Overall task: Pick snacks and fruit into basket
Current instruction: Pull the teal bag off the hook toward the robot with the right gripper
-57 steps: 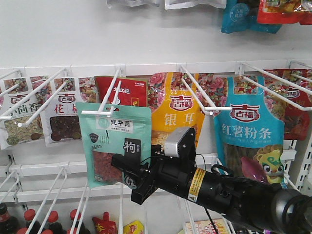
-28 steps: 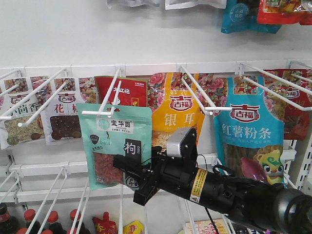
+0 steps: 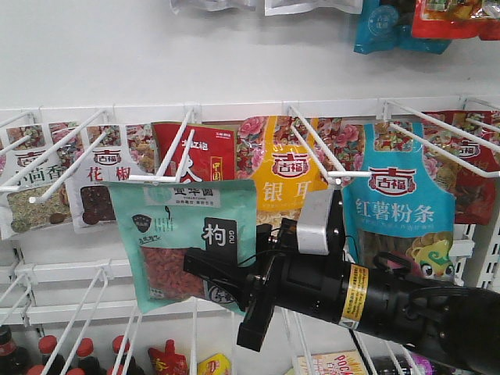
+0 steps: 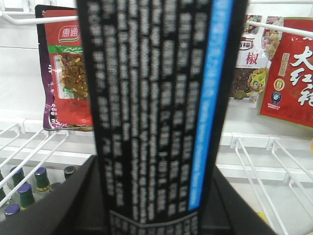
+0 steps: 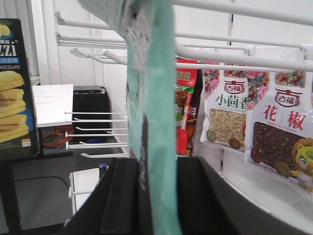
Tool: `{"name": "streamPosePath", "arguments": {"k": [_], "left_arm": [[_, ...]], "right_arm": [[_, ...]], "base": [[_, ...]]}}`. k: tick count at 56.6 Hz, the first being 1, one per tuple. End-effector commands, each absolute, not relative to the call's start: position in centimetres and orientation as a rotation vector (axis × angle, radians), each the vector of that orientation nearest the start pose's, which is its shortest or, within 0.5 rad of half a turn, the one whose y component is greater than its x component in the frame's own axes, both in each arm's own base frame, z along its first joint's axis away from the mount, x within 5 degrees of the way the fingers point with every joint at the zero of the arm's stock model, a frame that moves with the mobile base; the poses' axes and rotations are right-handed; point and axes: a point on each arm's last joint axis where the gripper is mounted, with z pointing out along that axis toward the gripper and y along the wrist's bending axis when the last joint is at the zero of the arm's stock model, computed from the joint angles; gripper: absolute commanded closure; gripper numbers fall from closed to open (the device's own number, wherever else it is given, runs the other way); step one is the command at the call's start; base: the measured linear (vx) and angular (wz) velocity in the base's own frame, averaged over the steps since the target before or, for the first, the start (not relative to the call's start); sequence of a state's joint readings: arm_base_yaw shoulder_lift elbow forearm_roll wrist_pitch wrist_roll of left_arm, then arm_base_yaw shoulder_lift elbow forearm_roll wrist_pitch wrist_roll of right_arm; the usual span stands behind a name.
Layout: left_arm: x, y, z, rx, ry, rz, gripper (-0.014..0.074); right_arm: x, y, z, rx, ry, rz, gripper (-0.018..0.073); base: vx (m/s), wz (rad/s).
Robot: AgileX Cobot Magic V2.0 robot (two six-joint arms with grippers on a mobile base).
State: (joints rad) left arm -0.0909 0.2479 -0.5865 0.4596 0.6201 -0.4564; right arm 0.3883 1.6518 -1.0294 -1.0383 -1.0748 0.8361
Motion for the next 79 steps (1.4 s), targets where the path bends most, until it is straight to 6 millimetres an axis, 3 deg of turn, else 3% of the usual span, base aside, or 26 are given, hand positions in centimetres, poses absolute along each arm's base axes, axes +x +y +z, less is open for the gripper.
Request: {"name": "streamPosePath", "arguments": {"k": [1,19,28,34,51,63,70,79], "left_arm": [[4.4,1.7,36.0,-0.140,1.590,0.094,0.0594],[4.4,1.7,36.0,-0.138,1.587,0.093,0.0594],[4.4,1.7,36.3,-0.131,1.567,0.087,0.0594],[4.4,1.6,36.3,-0.129,1.562,0.085,0.0594],[4.4,1.6,36.3,-0.129,1.562,0.085,0.0594],[4.4,1.6,36.3,-0.129,1.562,0.085,0.0594],[4.4,1.5,36.2,-0.144,1.566,0.041,0.0594],[4.4,1.3,36.0,-0.169,1.587,-0.013,0.0594]], "right_arm": [[28.1,18.9,34.2,-0.877,1.090,1.047,0.0568],[26.3,18.3,36.1,-0.921,1.116,1.028,0.0568],[24.7,17.3,34.7,-0.850,1.162,1.017,0.0568],[22.7,16.1,34.3,-0.793,1.143,0.995,0.0568],[17.2,12.2,38.8,-0.691,1.240,0.751,0.0568],[14.0,9.5,40.2,-0.596,1.341,0.615,0.0568],[11.6,7.1,41.3,-0.496,1.335,0.467,0.0568],[9.6,5.2,41.8,-0.354,1.301,0.428,0.0568]], "base": [[0.00,0.00],[0.00,0.00],[0.00,0.00],[0.00,0.00],[0.00,0.00],[0.00,0.00],[0.00,0.00],[0.00,0.00]]}}
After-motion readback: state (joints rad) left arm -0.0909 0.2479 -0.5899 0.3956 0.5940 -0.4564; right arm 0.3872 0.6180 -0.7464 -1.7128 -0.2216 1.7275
